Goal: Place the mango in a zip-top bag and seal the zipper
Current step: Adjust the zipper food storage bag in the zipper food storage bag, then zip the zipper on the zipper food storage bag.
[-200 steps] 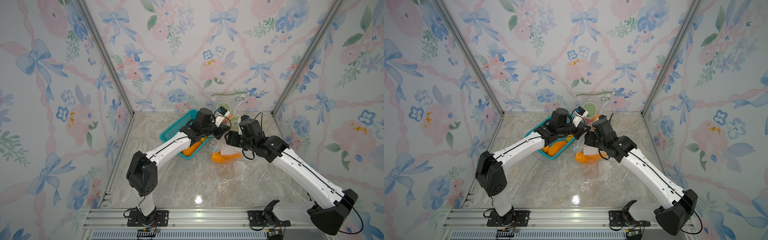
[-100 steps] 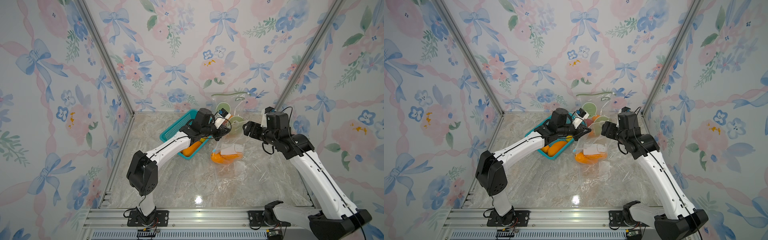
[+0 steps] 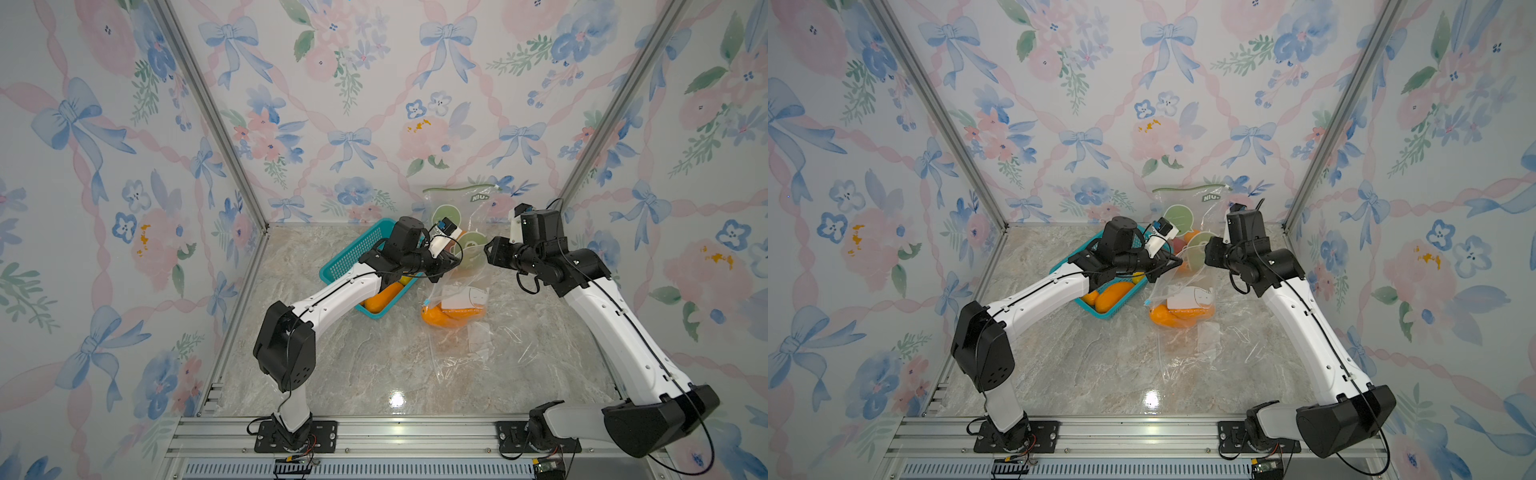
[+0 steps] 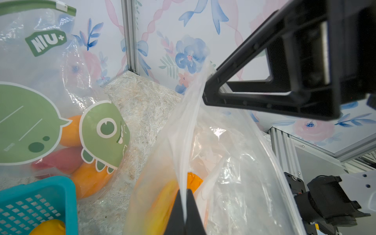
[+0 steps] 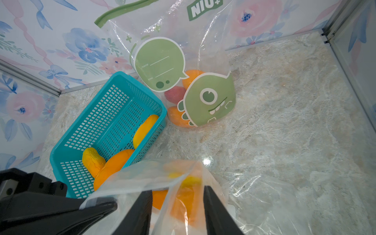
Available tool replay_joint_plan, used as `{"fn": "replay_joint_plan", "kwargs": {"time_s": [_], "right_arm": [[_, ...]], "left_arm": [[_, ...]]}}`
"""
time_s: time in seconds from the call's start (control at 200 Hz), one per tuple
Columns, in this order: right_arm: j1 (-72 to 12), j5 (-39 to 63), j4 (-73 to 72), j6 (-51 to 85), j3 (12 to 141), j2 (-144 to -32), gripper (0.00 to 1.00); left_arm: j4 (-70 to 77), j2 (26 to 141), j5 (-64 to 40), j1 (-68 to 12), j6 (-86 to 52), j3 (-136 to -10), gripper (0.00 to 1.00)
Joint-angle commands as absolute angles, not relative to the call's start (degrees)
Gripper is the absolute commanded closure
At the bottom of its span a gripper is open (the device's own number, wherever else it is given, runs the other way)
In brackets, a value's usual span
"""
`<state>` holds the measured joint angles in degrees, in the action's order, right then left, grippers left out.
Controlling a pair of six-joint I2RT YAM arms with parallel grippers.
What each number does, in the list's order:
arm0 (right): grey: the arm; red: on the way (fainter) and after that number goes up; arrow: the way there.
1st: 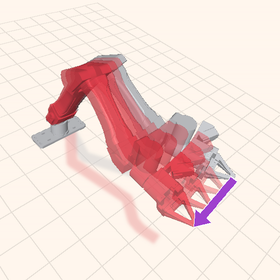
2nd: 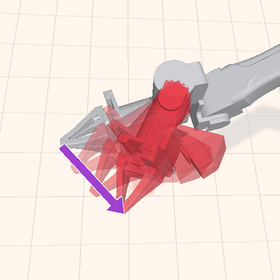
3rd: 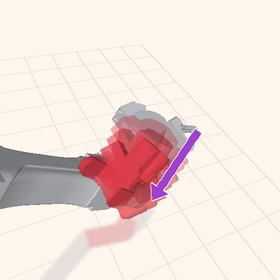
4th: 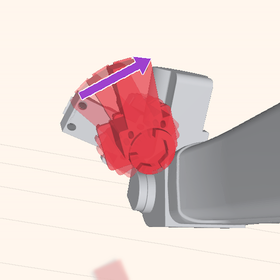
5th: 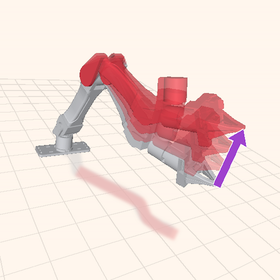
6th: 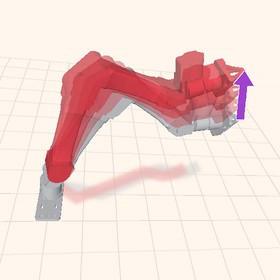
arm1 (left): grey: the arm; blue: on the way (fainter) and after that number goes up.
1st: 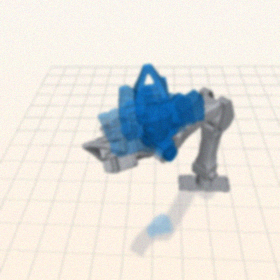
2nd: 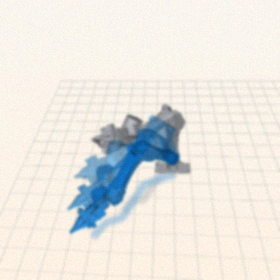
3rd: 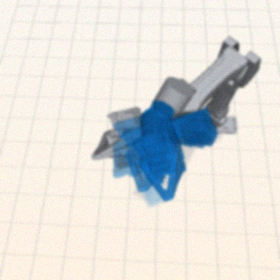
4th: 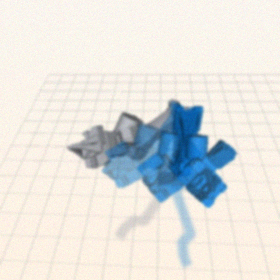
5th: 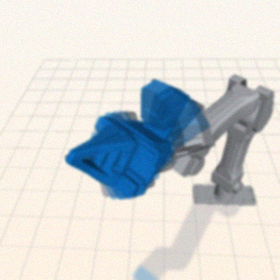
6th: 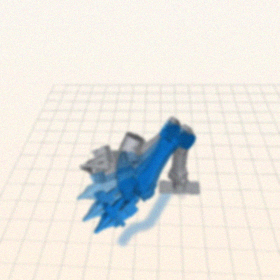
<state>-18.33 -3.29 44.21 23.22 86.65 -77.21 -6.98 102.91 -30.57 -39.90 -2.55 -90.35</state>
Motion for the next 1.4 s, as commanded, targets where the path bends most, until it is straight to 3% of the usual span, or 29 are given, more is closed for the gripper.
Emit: {"fn": "replay_joint_plan", "kwargs": {"time_s": [0.0,0.1,0.185,0.435,0.575,0.7,0.795,0.97,1.13,1.395], "right_arm": [[-17.26,-3.84,44.84,24.20,87.89,-78.05,0.78],[-16.88,-3.96,44.30,25.19,87.89,-77.99,1.00],[-16.57,-3.93,44.54,25.96,88.00,-77.74,1.00],[-16.49,-3.90,45.61,27.64,88.03,-76.60,1.00],[-16.39,-4.24,46.20,27.89,88.39,-76.39,1.00],[-16.30,-4.20,46.49,28.62,88.69,-76.51,1.00],[-16.28,-3.87,46.20,29.12,88.73,-76.40,1.00],[-16.43,-3.58,46.05,29.72,88.80,-76.29,1.00],[-16.43,-3.43,46.31,29.96,88.94,-76.29,1.00],[-16.44,-3.43,46.32,30.10,88.85,-76.39,1.00]], "left_arm": [[-7.76,101.53,-31.66,-39.48,-1.28,-91.34,0.92],[-7.87,100.68,-30.60,-39.42,-1.37,-91.02,0.85],[-7.87,99.20,-27.31,-39.22,-2.11,-90.58,0.77],[-5.27,87.09,-15.27,-38.76,-1.93,-79.46,0.41],[8.46,72.41,-10.72,-38.80,-3.93,-62.09,0.39],[27.60,58.66,-12.12,-39.73,-5.02,-42.57,0.26],[32.51,53.81,-10.49,-42.62,-1.46,-33.94,0.18],[43.34,51.54,-10.62,-47.81,6.16,-23.08,0.15],[50.81,57.67,-9.84,-49.39,6.68,-19.77,0.16],[59.41,71.42,-8.79,-50.36,5.88,-24.19,0.34]]}}
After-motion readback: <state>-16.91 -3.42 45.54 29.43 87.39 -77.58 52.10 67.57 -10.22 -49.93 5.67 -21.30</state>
